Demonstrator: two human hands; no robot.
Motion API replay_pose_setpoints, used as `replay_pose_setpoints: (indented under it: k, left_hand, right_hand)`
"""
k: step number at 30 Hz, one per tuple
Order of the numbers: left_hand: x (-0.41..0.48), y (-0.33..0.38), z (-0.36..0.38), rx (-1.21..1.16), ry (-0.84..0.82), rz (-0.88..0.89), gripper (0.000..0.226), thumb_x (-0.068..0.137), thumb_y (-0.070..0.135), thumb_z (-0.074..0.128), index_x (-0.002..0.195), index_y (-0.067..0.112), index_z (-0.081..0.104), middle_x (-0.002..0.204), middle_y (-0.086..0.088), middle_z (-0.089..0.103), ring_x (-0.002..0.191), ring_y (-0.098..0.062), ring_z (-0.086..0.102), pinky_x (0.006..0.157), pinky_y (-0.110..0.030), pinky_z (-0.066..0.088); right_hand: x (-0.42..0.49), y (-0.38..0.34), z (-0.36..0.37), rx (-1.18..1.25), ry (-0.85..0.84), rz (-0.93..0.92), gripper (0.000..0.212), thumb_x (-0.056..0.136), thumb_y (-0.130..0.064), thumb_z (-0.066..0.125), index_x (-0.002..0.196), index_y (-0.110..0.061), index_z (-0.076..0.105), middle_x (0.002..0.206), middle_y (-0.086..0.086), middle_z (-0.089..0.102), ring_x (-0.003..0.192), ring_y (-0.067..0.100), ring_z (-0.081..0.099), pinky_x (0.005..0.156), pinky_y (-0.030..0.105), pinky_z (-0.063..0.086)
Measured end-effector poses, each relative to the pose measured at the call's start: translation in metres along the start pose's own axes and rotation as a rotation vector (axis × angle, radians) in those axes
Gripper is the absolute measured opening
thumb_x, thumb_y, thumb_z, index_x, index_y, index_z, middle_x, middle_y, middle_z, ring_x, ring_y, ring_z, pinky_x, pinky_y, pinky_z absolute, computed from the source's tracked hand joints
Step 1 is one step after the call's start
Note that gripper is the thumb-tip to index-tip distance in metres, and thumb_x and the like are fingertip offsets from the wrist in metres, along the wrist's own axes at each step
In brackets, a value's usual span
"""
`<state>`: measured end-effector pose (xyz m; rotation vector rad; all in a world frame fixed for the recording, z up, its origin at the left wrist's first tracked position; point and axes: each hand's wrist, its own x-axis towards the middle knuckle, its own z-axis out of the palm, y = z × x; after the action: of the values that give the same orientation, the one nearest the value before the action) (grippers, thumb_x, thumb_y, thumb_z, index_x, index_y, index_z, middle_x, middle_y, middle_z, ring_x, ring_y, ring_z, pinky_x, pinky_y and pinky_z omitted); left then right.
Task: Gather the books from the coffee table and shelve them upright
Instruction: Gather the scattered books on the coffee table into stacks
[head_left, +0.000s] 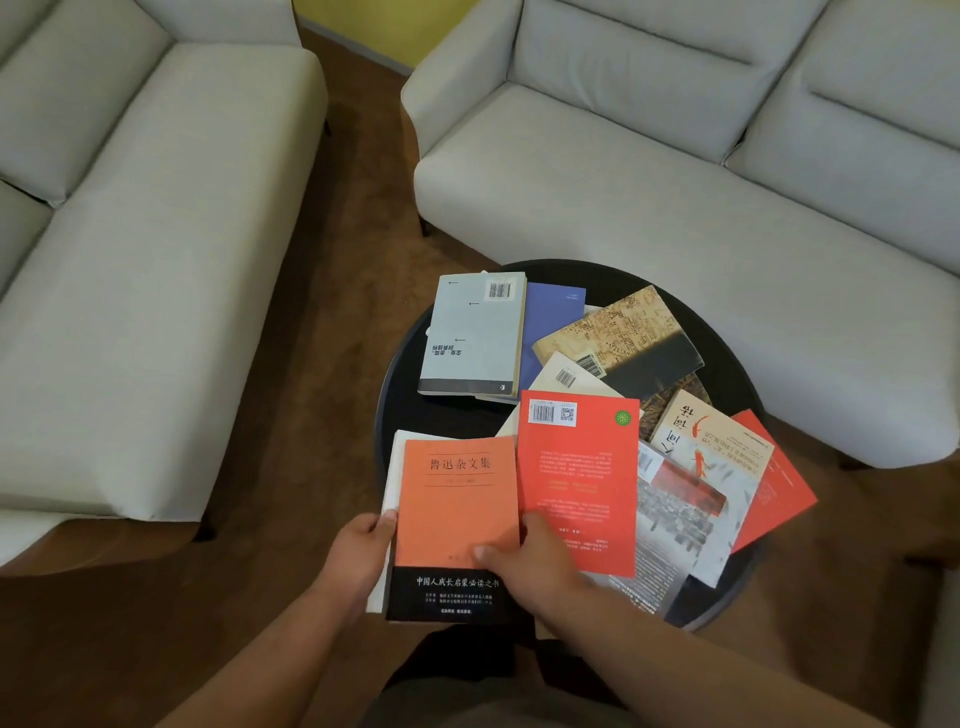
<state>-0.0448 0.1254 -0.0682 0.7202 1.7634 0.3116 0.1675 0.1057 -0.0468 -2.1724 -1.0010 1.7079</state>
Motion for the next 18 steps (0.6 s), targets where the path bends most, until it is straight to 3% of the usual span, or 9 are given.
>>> replay_pose_setpoints:
  k: [3, 5, 7, 11, 15, 18]
  left_hand:
    - [0.0, 0.007, -0.009, 0.125, 0.032, 0.077, 0.027, 0.101, 0.038, 0.055, 0.113, 0.014, 0.057, 0.103, -0.001, 0.066, 0.092, -0.018, 0.063, 0.07, -0.03, 0.05]
    - [0.003, 0.011, -0.017, 0.204, 0.026, 0.12, 0.026, 0.1, 0.037, 0.058, 0.118, 0.018, 0.056, 0.107, 0.002, 0.064, 0.093, -0.015, 0.062, 0.07, -0.027, 0.049]
    - [0.008, 0.016, -0.028, 0.287, -0.003, 0.13, 0.028, 0.1, 0.038, 0.056, 0.124, 0.022, 0.054, 0.113, 0.003, 0.064, 0.095, -0.015, 0.062, 0.074, -0.027, 0.051]
    - [0.015, 0.033, -0.053, 0.384, -0.141, 0.114, 0.023, 0.1, 0.036, 0.055, 0.121, 0.027, 0.057, 0.118, 0.005, 0.066, 0.101, -0.019, 0.066, 0.089, -0.034, 0.056]
    - [0.006, 0.059, -0.073, 0.206, -0.269, 0.121, 0.019, 0.1, 0.029, 0.057, 0.117, 0.025, 0.064, 0.108, 0.001, 0.075, 0.095, -0.024, 0.075, 0.088, -0.041, 0.059]
    - [-0.009, 0.081, -0.088, 0.251, -0.366, 0.22, 0.024, 0.099, 0.027, 0.058, 0.12, 0.02, 0.066, 0.104, -0.002, 0.077, 0.095, -0.026, 0.076, 0.088, -0.049, 0.058]
  right_hand:
    - [0.002, 0.0, 0.001, -0.014, -0.017, 0.028, 0.037, 0.087, -0.03, 0.076, 0.116, -0.018, 0.056, 0.112, -0.006, 0.067, 0.106, 0.016, 0.065, 0.093, 0.032, 0.053]
    - [0.005, -0.002, -0.001, -0.062, -0.071, 0.015, 0.027, 0.085, -0.027, 0.075, 0.107, -0.016, 0.065, 0.104, -0.003, 0.072, 0.097, 0.015, 0.069, 0.093, 0.038, 0.057]
    - [0.007, -0.006, -0.004, -0.068, -0.11, -0.033, 0.028, 0.085, -0.021, 0.071, 0.112, -0.018, 0.066, 0.105, -0.002, 0.073, 0.097, 0.015, 0.069, 0.091, 0.04, 0.058]
    - [0.008, -0.024, -0.034, -0.099, -0.09, -0.142, 0.038, 0.098, -0.014, 0.057, 0.134, -0.026, 0.049, 0.122, -0.003, 0.063, 0.111, 0.018, 0.061, 0.095, 0.037, 0.052]
    - [0.007, -0.048, -0.079, -0.276, -0.156, -0.315, 0.038, 0.101, -0.008, 0.057, 0.136, -0.02, 0.056, 0.118, -0.006, 0.061, 0.11, 0.013, 0.058, 0.087, 0.021, 0.047]
    - [0.003, -0.068, -0.098, -0.449, -0.236, -0.48, 0.042, 0.096, -0.007, 0.065, 0.134, -0.025, 0.063, 0.119, -0.01, 0.068, 0.11, 0.009, 0.062, 0.097, 0.027, 0.048]
